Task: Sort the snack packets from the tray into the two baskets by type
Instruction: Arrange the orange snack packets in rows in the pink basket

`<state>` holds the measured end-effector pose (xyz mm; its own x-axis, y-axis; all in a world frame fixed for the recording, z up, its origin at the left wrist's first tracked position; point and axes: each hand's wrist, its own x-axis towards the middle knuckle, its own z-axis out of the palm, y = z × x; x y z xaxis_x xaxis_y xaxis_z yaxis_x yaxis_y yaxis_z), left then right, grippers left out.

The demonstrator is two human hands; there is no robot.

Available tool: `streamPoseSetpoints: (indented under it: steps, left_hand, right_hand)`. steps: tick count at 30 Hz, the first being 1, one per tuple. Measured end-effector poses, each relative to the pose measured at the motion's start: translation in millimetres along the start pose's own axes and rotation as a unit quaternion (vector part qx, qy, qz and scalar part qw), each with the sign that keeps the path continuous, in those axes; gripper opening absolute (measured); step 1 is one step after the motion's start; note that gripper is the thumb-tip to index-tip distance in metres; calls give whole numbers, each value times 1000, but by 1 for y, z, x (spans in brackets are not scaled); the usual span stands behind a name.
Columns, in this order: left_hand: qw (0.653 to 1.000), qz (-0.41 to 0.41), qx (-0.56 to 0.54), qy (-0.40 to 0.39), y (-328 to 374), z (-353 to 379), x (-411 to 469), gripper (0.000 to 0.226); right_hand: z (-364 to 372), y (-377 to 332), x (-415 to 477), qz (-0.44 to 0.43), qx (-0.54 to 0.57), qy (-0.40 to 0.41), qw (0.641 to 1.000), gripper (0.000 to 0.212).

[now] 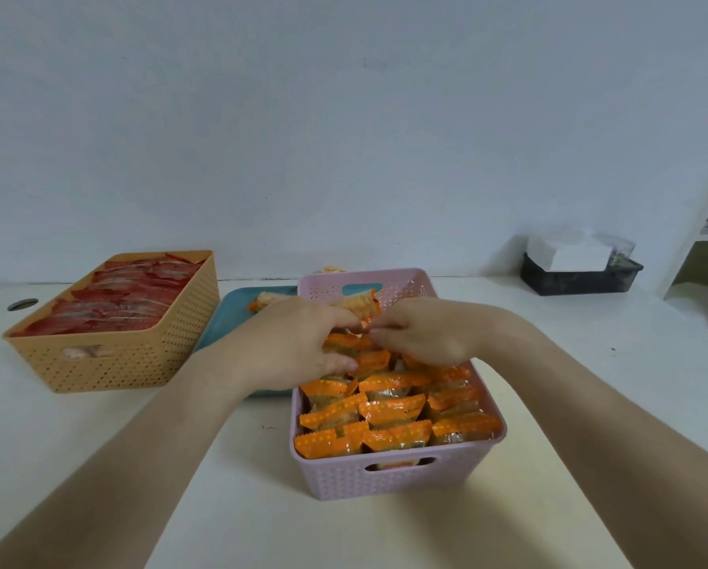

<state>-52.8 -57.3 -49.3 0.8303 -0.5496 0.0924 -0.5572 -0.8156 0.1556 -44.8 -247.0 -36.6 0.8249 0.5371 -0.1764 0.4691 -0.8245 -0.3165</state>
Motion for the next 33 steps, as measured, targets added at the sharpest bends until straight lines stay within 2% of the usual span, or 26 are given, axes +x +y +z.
streamPoseSetpoints:
  steps: [2, 4, 8, 12, 14, 16, 18, 21, 24, 25, 27, 30, 33]
  left_hand:
    - [998, 21, -51, 14, 4, -2, 1, 30]
    - [998, 23, -62, 22, 8, -1, 5, 28]
    - [1000, 18, 6, 18, 9, 15, 11, 46]
    - [998, 15, 49, 31, 7, 18, 9, 52]
    - [999, 22, 6, 48, 8, 13, 9, 43]
    - [996, 25, -60, 54, 9, 8, 9, 30]
    - [997, 26, -64, 32, 10, 4, 11, 26]
    - [995, 11, -89, 35, 6, -6, 16, 22]
    - [993, -16, -106, 59, -6, -20, 36, 20]
    - [994, -19, -99, 34, -10, -23, 44, 20]
    - [996, -14, -64, -66, -14, -23, 60, 21]
    - [977, -9, -2, -211, -11, -17, 77, 32]
    - [976, -5, 18, -215, -9, -12, 85, 38]
  right_hand:
    - [-3, 3, -2, 0, 61, 10, 998, 44]
    - [-5, 5, -4, -1, 89, 11, 996, 42]
    - [-1, 4, -10, -1, 34, 11, 999, 30]
    - [2, 4, -25, 28, -70, 135, 988, 26]
    - [3, 5, -32, 28, -105, 153, 982, 21]
    - [6, 8, -35, 29, -101, 127, 986, 19]
    - [9, 12, -37, 33, -78, 122, 989, 20]
    - [6, 17, -36, 45, -56, 165, 984, 27]
    - [-3, 25, -27, 51, -92, 203, 974, 29]
    - [-6, 26, -22, 49, -104, 196, 974, 29]
    - [-12, 27, -11, 46, -115, 164, 979, 27]
    - [-18, 25, 5, 34, -124, 79, 989, 25]
    - [-20, 20, 17, 20, -147, 5, 989, 29]
